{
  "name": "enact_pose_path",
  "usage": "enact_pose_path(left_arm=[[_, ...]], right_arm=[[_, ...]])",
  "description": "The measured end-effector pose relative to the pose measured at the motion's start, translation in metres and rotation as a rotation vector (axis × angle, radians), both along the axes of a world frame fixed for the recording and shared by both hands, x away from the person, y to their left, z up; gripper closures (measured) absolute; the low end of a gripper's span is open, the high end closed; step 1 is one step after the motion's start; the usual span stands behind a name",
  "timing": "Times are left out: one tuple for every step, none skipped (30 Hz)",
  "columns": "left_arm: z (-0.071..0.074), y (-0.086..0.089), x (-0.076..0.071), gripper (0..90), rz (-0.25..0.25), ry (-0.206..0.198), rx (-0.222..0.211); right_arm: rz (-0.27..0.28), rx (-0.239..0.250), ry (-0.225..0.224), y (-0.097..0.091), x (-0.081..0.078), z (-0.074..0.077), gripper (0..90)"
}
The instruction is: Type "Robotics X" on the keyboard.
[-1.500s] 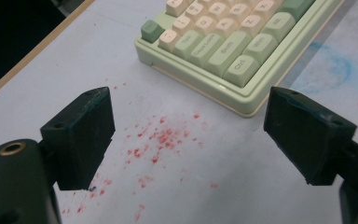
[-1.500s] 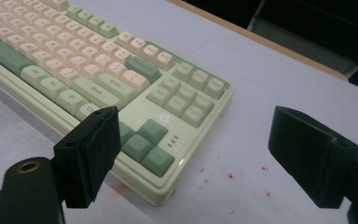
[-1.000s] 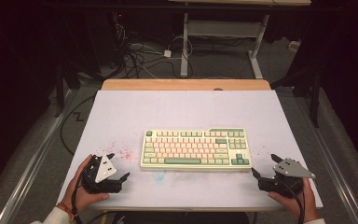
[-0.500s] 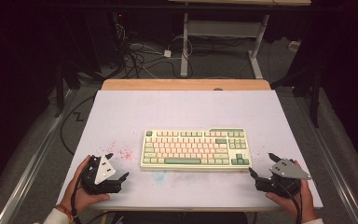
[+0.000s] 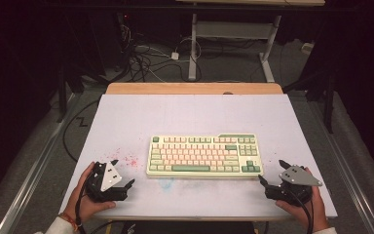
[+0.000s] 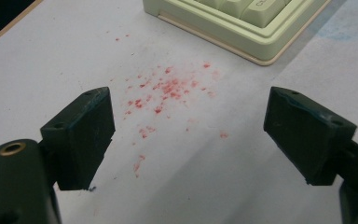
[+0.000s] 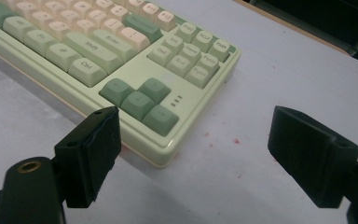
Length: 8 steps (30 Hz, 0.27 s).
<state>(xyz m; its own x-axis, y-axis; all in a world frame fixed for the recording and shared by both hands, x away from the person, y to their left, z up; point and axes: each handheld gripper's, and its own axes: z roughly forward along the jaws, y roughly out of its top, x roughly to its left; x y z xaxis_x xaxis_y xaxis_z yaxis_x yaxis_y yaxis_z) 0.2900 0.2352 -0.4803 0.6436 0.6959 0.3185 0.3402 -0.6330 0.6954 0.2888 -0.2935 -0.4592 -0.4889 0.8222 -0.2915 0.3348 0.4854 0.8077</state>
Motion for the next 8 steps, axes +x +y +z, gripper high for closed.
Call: enact_pose_path(left_arm=[[-0.0001,-0.0004,0.0004,15.2,0.001,0.001,-0.001],[-0.0004,-0.0008,0.001,15.3,0.001,0.001,-0.001],[-0.0005,-0.0012,0.0014,15.2,0.0,0.002,0.005],[-0.0007,-0.0017,0.0016,15.3,0.001,0.003,0.012],[-0.0009,-0.0021,0.0019,15.3,0.0,0.002,0.015],[-0.001,-0.0025,0.0023,15.3,0.001,0.003,0.016],[-0.0007,-0.0029,0.0027,15.3,0.004,0.003,0.017],[-0.0007,-0.0034,0.0034,15.2,0.007,0.002,0.013]], right_arm=[[-0.002,-0.002,0.0,0.0004,0.0001,-0.0007,17.7],[0.003,-0.015,-0.003,0.0004,0.0006,-0.0012,17.7],[0.001,-0.016,0.001,0.0008,0.0,-0.0018,17.7],[0.003,-0.018,0.0,0.0008,-0.0001,-0.002,17.7],[0.0,-0.02,-0.001,0.0007,-0.0004,-0.0019,17.7],[0.0,-0.019,-0.004,0.0004,-0.0005,-0.0017,17.7],[0.0,-0.016,-0.005,-0.0001,-0.0006,-0.0015,17.7],[0.002,-0.014,-0.006,-0.0005,-0.0004,-0.0014,17.7]])
